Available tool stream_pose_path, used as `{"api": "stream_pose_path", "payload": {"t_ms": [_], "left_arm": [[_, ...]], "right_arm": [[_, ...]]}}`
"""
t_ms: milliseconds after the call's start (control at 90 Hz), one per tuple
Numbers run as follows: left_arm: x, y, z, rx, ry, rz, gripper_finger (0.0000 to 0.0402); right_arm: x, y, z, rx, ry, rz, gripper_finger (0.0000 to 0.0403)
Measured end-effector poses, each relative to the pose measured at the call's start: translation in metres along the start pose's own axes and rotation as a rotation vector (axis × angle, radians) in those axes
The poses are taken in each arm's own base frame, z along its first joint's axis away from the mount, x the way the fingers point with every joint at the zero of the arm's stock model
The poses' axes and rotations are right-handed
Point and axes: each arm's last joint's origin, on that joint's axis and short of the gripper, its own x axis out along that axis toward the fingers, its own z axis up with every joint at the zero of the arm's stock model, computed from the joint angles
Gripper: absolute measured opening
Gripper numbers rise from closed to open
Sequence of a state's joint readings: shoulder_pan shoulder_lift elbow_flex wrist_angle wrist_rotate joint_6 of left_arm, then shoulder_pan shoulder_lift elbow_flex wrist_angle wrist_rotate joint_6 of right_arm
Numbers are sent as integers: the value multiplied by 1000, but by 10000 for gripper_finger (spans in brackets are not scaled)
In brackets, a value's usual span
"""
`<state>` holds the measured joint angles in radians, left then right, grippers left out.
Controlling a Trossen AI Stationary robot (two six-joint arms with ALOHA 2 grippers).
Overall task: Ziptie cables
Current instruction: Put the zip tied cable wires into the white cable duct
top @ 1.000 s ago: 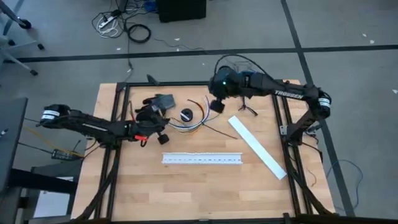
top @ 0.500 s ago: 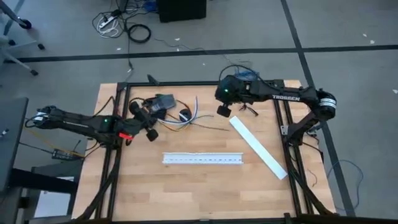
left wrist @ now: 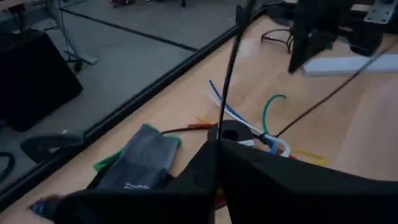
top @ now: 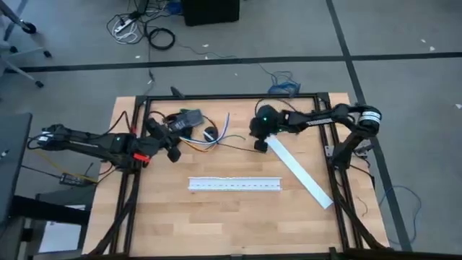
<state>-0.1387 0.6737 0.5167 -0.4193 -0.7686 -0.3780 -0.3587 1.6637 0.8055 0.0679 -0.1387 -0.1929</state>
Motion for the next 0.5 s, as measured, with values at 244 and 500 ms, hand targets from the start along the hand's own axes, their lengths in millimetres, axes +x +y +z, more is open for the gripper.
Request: {"api": "stream_pose_path", "payload": {"t_ms": [244,500], "left_arm": [[-1,-1,7,-31,-40,-11,0],[-5,-2,16,34,-45,-44,0]], "right_arm": [[17,21,31,-63,-144,65,57],[14,18,62,-195,-237,11,153]]}}
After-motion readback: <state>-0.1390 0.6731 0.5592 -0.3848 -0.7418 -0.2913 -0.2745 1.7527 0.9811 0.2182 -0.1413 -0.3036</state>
